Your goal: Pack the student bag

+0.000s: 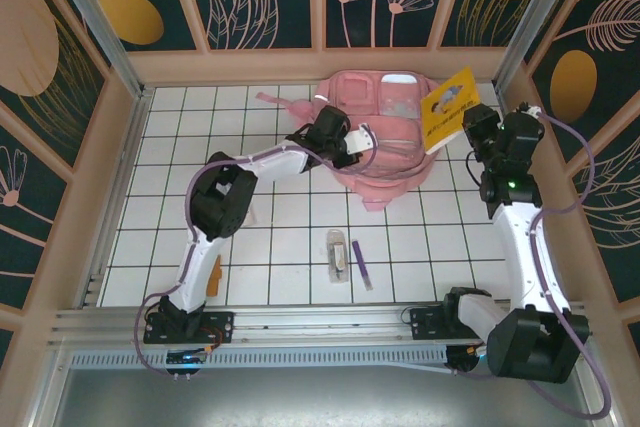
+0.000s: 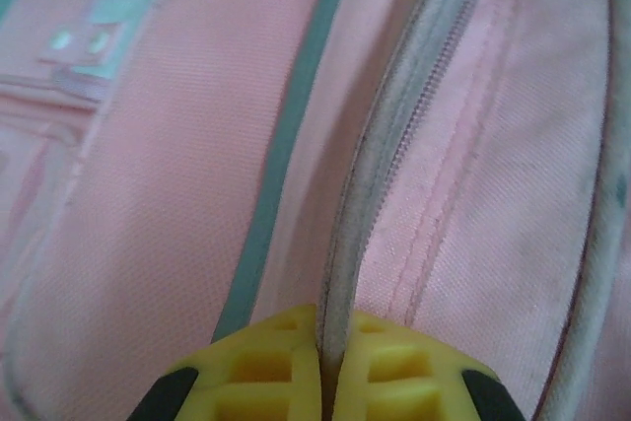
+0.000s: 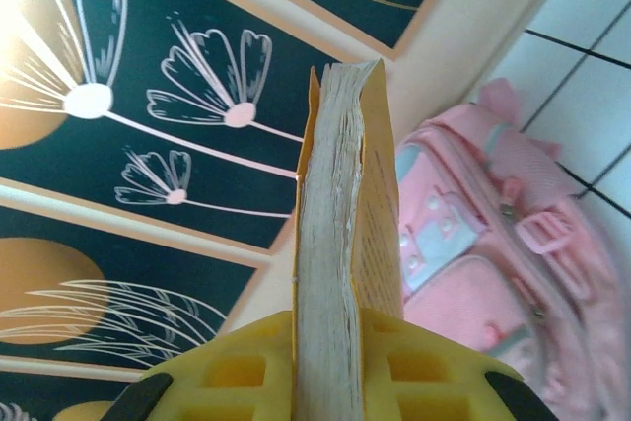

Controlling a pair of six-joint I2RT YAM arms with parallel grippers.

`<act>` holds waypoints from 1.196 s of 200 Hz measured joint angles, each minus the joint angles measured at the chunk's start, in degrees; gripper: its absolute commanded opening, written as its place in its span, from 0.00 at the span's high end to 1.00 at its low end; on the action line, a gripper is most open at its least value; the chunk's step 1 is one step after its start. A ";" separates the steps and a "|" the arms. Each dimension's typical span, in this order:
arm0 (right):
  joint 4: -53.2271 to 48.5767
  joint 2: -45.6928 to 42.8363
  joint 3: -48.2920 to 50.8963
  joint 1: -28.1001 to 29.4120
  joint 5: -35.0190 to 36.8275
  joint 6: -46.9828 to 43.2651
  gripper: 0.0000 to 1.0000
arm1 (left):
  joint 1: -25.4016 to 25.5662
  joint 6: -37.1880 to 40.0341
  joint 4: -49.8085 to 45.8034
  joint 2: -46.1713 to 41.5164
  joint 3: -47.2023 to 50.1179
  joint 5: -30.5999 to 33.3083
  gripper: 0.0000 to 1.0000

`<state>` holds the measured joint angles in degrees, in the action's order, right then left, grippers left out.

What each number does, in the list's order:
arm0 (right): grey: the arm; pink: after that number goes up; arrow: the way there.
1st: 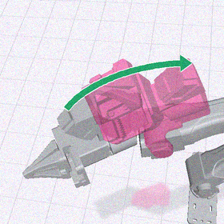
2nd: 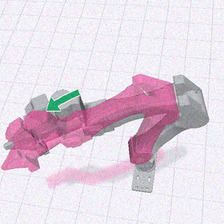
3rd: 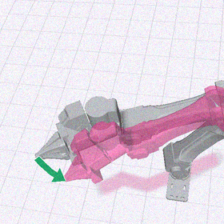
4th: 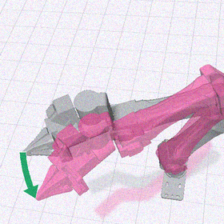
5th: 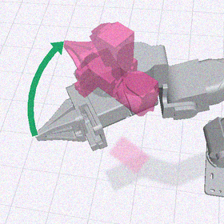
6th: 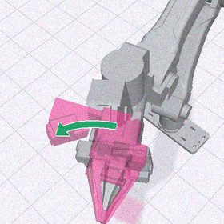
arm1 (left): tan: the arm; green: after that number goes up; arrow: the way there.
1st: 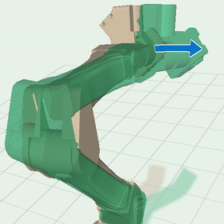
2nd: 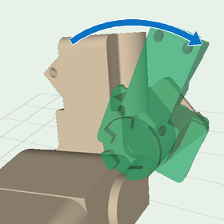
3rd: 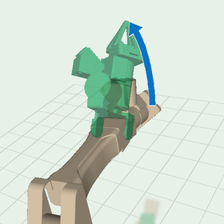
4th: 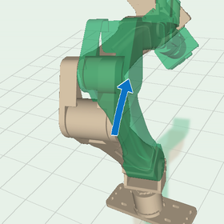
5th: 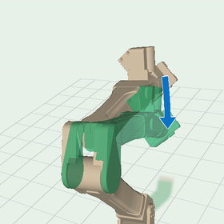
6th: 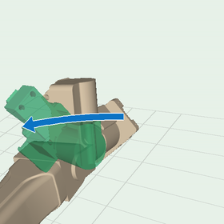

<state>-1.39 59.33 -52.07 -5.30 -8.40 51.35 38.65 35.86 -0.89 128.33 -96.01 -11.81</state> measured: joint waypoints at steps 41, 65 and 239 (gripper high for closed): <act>-6.21 -1.92 3.26 -6.45 -6.62 -1.53 1.00 | -0.42 -15.26 0.85 -9.86 3.23 12.00 1.00; -11.45 -1.38 4.13 -10.43 -9.14 -2.80 1.00 | -1.18 -22.23 1.49 -15.21 3.28 17.22 1.00; -33.29 26.03 -26.80 -5.51 -45.81 -12.48 1.00 | -2.60 -34.12 -0.63 -17.88 2.25 23.71 1.00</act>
<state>-34.68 85.36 -78.87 -10.81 -54.22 38.87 36.05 1.74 -1.52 110.45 -93.76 11.90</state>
